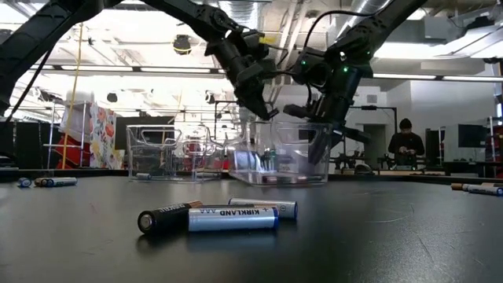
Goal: Sort batteries
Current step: Put the black battery into the right transparent bin
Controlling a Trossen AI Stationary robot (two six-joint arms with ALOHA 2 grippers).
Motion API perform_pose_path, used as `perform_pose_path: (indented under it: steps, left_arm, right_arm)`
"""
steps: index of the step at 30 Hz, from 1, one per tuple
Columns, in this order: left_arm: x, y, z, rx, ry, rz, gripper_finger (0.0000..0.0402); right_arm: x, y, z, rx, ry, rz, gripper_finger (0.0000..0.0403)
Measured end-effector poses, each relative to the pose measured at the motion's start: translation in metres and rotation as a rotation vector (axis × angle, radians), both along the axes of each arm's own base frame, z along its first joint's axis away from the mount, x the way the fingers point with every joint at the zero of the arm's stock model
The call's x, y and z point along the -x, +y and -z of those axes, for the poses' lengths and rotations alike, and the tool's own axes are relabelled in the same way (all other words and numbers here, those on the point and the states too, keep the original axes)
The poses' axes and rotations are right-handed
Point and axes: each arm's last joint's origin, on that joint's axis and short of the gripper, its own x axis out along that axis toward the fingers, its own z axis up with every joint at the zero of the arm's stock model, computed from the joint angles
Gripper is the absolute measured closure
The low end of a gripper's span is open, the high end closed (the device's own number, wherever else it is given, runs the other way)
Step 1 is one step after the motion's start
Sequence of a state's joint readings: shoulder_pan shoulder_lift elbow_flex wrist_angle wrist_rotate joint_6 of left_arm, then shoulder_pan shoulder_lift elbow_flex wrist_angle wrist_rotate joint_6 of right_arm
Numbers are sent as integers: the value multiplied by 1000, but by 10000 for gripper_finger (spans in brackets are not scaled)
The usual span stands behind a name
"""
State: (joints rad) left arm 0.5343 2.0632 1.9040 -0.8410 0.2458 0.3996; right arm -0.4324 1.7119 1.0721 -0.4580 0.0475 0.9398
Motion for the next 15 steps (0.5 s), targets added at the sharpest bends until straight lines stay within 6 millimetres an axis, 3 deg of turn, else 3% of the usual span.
perform_pose_path:
  steps: [10,15]
  left_arm:
    - [3,-7,32,57,69,9,354]
    - [0,-12,40,53,63,22,353]
  right_arm:
    - [0,3,-4,8,-7,-13,260]
    - [8,6,-25,36,-41,-32,220]
